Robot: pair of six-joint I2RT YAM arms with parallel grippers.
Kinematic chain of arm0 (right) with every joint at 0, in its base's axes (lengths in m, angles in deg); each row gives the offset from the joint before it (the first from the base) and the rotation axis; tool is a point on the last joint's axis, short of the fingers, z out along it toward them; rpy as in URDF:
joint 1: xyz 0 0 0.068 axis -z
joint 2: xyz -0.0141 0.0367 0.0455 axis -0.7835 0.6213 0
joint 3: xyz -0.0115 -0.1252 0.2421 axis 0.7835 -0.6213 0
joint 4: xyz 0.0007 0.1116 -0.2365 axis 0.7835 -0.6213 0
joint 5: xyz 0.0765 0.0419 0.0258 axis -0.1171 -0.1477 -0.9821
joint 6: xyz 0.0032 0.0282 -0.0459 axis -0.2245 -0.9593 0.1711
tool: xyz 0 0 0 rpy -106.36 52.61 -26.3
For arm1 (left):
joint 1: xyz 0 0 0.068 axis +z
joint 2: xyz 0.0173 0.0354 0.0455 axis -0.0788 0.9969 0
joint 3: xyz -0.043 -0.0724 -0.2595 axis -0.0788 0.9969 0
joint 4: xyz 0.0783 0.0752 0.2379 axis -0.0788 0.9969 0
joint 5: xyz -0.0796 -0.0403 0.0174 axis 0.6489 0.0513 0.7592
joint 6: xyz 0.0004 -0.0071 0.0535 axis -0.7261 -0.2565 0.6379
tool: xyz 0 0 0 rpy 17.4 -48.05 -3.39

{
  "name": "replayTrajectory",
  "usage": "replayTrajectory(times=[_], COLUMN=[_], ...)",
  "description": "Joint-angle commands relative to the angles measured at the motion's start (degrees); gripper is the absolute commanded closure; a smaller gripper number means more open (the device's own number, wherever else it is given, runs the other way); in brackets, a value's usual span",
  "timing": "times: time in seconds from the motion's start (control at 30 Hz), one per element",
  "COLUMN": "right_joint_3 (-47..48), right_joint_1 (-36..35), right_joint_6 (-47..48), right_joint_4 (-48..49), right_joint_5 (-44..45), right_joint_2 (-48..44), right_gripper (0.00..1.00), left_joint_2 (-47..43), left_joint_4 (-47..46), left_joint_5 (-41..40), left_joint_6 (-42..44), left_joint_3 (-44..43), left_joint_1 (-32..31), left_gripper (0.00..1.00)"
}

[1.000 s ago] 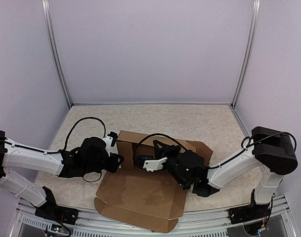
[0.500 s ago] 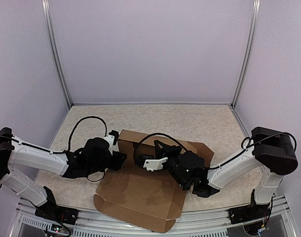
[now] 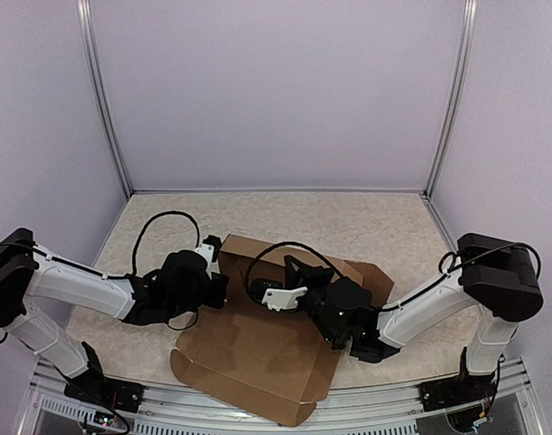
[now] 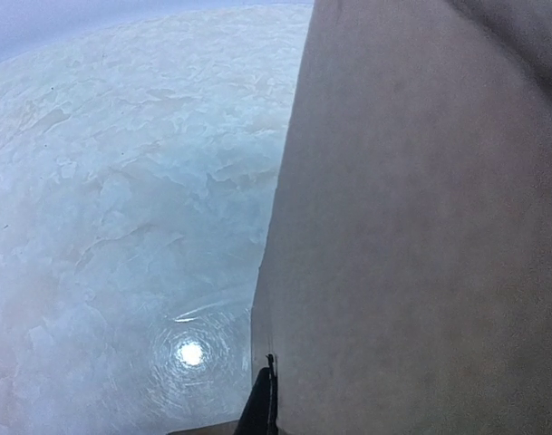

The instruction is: Fold the paper box

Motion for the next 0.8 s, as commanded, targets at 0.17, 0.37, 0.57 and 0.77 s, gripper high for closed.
replayTrajectory(times=[0.17, 0.37, 0.57, 0.77], right_joint_3=[1.1, 0.6, 0.1, -0.6], right_joint_1=[-2.4, -2.6, -2.6, -2.7], right_joint_6=[-4.1, -5.1, -5.5, -8.4], right_joint_4=[-4.0, -5.0, -4.9, -6.5], right_joint_5=[-4.7, -4.7, -4.7, -5.6], right_joint_2=[2.9, 2.1, 1.7, -0.6], right_gripper=[1.00, 1.00, 1.00, 1.00], left_joint_2=[2.4, 4.5, 4.8, 6.0], left_joint_4=[-1.2, -2.4, -3.3, -10.1], left_joint_5=[-0.6, -1.7, 1.2, 8.2], left_joint_6=[1.6, 3.5, 4.9, 5.7], left_joint_3=[-2.0, -1.8, -2.0, -1.0], left_joint_1=[-1.8, -1.4, 0.3, 3.1], left_gripper=[0.69, 0.52, 0.40, 0.34])
